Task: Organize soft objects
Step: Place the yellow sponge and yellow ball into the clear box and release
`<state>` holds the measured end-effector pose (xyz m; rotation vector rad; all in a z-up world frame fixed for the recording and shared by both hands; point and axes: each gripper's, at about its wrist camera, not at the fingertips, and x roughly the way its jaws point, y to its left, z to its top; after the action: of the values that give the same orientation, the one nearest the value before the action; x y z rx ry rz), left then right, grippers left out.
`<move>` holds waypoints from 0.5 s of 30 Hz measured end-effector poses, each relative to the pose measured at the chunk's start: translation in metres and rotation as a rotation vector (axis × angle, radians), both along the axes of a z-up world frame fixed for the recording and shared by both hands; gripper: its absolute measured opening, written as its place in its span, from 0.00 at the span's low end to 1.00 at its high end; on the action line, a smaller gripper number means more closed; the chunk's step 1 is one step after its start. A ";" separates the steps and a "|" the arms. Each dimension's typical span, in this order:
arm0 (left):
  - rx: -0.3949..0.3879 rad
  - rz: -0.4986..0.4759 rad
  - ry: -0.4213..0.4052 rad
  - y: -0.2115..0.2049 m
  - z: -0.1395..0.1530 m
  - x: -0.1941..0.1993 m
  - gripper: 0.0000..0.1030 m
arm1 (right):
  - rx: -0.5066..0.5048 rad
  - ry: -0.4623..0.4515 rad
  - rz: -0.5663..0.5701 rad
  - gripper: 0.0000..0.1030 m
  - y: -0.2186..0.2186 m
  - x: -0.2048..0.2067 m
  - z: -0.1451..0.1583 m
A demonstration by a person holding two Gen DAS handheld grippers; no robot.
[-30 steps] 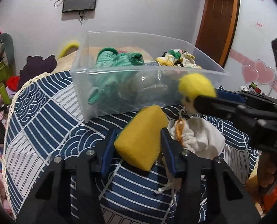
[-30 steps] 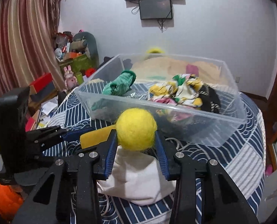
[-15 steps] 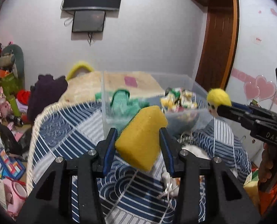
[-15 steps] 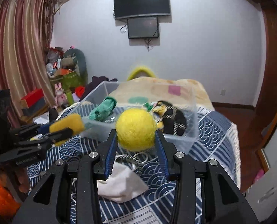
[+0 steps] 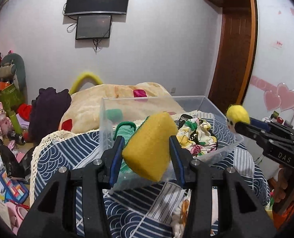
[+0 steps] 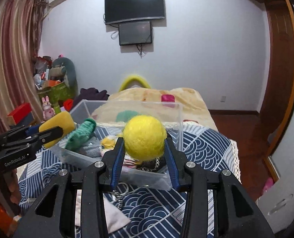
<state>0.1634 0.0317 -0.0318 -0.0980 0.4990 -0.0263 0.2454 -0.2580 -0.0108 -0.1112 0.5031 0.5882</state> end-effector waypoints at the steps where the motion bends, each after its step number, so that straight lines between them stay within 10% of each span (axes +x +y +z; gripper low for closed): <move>1: 0.007 -0.004 0.008 -0.003 -0.002 0.005 0.44 | -0.001 0.007 -0.004 0.36 -0.001 0.002 -0.003; 15: 0.113 0.023 0.044 -0.027 -0.026 0.030 0.50 | -0.049 0.067 -0.011 0.38 0.006 0.021 -0.025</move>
<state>0.1934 0.0044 -0.0577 0.0068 0.5420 0.0269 0.2660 -0.2522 -0.0361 -0.1358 0.5832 0.5703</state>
